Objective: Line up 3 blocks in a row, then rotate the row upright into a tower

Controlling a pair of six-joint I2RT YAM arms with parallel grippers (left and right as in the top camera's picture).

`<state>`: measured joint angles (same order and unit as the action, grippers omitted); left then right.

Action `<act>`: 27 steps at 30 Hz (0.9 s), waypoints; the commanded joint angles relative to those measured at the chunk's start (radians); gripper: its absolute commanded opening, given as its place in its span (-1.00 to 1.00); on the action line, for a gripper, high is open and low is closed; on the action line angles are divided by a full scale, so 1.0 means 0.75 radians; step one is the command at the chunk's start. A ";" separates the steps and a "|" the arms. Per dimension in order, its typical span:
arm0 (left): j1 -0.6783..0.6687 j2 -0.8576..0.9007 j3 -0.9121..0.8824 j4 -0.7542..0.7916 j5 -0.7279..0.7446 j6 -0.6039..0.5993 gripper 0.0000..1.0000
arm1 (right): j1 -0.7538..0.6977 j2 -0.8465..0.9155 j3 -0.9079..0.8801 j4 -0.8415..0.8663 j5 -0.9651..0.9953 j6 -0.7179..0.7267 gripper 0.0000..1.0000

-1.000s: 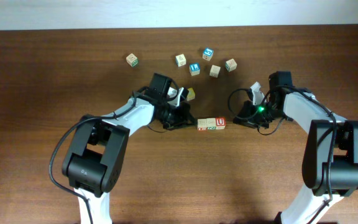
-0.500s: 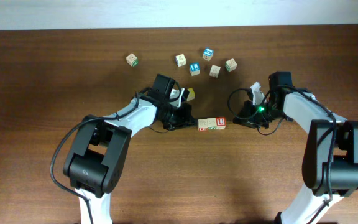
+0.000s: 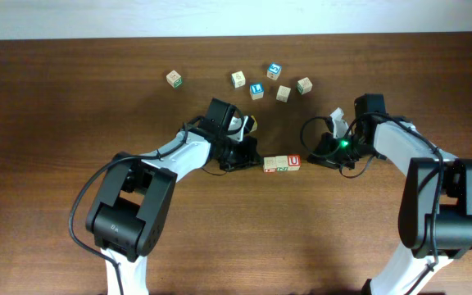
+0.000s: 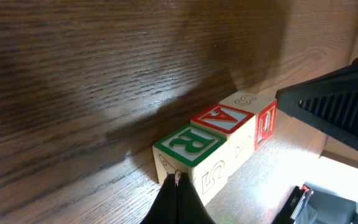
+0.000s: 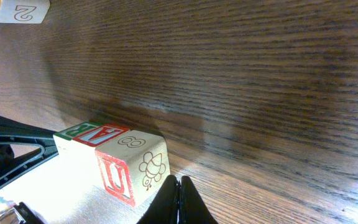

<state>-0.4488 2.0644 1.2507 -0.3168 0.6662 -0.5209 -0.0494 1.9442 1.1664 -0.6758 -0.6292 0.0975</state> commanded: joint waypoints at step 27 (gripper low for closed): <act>-0.003 -0.032 -0.014 0.002 0.035 -0.008 -1.00 | 0.127 0.010 -0.001 -0.005 -0.078 -0.054 -0.91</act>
<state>-0.4458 2.0644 1.2507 -0.3180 0.6678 -0.5213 0.0345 1.9442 1.1667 -0.6792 -0.5930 0.0708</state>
